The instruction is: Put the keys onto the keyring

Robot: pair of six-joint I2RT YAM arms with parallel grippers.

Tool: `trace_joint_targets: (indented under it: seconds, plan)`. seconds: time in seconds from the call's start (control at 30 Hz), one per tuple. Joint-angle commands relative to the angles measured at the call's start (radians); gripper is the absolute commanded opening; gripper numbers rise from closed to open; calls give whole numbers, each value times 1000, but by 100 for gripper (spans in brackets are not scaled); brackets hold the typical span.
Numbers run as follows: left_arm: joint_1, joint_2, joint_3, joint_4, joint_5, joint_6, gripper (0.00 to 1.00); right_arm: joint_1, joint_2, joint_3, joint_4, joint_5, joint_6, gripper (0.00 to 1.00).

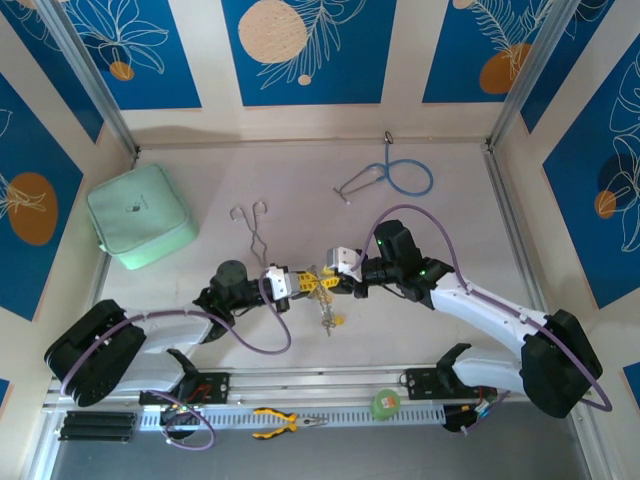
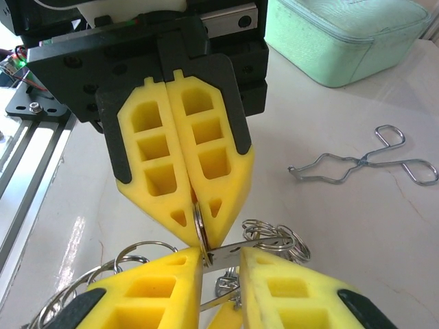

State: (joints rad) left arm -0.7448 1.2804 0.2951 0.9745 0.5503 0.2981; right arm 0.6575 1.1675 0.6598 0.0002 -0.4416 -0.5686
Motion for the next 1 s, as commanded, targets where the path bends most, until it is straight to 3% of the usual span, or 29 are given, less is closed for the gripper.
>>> trace_joint_targets:
  seconds: [0.0,0.2,0.3,0.37,0.43,0.67,0.97]
  plan:
    - [-12,5,-8,76,39,-19,0,11,10,-1,17,-11,-8,19]
    - [-12,7,-6,82,44,-24,0,21,20,6,41,-19,0,12]
    - [-12,6,-6,76,41,-22,2,24,20,16,37,-27,-2,0]
    - [-12,-7,-7,53,22,-16,17,24,13,32,3,-22,-15,0]
    - [-12,-34,-4,1,4,7,23,24,5,52,-52,-1,-35,0]
    - [-12,-172,50,-337,-41,112,24,54,17,166,-304,145,-140,0]
    - [-13,-195,80,-415,-50,139,25,115,67,277,-411,238,-173,0]
